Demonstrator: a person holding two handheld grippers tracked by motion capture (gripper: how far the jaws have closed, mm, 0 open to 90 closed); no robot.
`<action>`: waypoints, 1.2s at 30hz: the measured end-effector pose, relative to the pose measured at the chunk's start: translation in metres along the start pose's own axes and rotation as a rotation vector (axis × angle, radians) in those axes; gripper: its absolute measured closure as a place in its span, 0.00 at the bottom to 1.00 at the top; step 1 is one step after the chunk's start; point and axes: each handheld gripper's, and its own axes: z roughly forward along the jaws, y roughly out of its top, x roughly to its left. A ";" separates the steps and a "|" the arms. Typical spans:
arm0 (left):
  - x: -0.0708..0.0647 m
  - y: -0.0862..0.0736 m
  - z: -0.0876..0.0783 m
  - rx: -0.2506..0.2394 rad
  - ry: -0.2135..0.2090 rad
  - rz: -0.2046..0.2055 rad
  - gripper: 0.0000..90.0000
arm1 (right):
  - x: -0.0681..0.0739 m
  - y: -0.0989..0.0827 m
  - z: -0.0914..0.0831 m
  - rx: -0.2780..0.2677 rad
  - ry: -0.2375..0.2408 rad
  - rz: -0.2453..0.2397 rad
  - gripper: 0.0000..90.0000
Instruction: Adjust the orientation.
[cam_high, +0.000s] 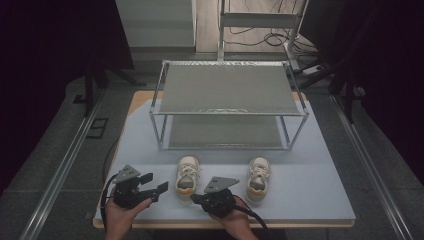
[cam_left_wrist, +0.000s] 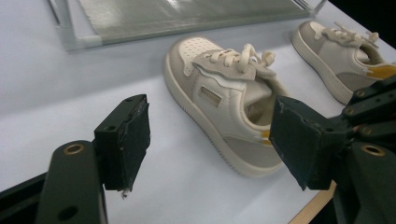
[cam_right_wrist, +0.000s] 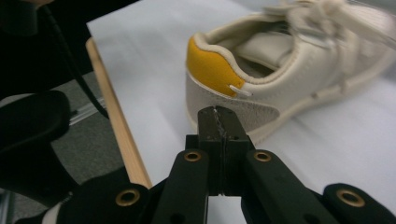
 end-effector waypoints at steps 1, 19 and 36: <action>0.001 0.000 -0.001 -0.003 0.002 -0.004 0.32 | 0.002 0.003 0.007 -0.005 0.021 -0.005 0.99; 0.011 -0.002 -0.006 -0.011 0.011 -0.034 0.32 | 0.012 0.016 0.026 0.000 0.034 -0.054 0.97; 0.006 -0.002 0.001 0.002 0.017 -0.020 0.32 | -0.010 -0.025 -0.066 -0.091 -0.153 0.012 0.99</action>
